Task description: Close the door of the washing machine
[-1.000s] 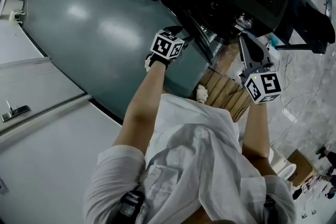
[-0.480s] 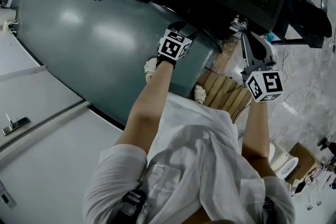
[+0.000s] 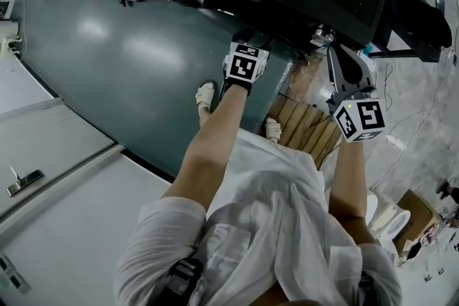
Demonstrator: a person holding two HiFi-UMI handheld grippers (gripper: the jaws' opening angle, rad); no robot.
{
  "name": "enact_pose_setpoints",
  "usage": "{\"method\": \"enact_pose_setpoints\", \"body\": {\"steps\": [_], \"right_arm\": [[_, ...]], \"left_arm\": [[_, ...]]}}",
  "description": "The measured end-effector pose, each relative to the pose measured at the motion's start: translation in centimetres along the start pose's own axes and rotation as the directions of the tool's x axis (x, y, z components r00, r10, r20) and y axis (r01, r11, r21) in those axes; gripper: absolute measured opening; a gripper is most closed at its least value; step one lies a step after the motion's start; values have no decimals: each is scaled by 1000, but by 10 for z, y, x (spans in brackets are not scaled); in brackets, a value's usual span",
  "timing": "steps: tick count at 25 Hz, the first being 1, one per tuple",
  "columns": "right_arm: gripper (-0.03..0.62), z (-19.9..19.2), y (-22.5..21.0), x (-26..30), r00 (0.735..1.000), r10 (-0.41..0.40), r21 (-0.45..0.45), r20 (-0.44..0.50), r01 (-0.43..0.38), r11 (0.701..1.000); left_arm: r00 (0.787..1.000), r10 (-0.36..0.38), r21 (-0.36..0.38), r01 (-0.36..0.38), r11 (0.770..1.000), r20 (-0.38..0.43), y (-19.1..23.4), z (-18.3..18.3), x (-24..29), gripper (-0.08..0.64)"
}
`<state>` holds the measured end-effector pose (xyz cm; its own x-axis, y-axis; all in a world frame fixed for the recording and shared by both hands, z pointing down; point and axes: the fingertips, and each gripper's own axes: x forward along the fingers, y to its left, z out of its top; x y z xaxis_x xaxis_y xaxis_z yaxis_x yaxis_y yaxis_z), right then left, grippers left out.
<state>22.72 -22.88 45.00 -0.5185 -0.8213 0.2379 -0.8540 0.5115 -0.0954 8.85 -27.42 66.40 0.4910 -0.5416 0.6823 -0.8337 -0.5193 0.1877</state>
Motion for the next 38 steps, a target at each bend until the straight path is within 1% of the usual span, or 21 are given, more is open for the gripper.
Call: {"method": "enact_pose_setpoints", "body": {"steps": [4,7,9,13,25,30,38], "right_arm": [[31,-3,-6,2,1000,-7,10,-1,7,1000],[31,-3,-10,3,1000,-12,16,0,12,1000],[31,-4,-13,3,1000,-13,20,1,13,1000],[31,-6,-18,2,1000,-16,29,4,16,999],[31,-9,-15,-1,1000,-11,28,4,11,1000],[31,-12,-11,-1,1000,-10,27,-5,10,1000],[31,-11,-14,-2,1000,-7,21,-6,7,1000]], "left_arm": [[997,52,23,-51,998,-48,1,-2,5,279],[994,94,-9,-94,996,-52,2,-1,7,278],[992,107,-18,-109,994,-64,2,-1,7,281],[990,111,-15,-113,994,-82,2,0,9,282],[985,129,-17,-131,991,-115,0,1,10,285],[984,142,-25,-145,989,-112,1,5,11,287],[984,140,-25,-144,989,-112,1,4,13,285]]}}
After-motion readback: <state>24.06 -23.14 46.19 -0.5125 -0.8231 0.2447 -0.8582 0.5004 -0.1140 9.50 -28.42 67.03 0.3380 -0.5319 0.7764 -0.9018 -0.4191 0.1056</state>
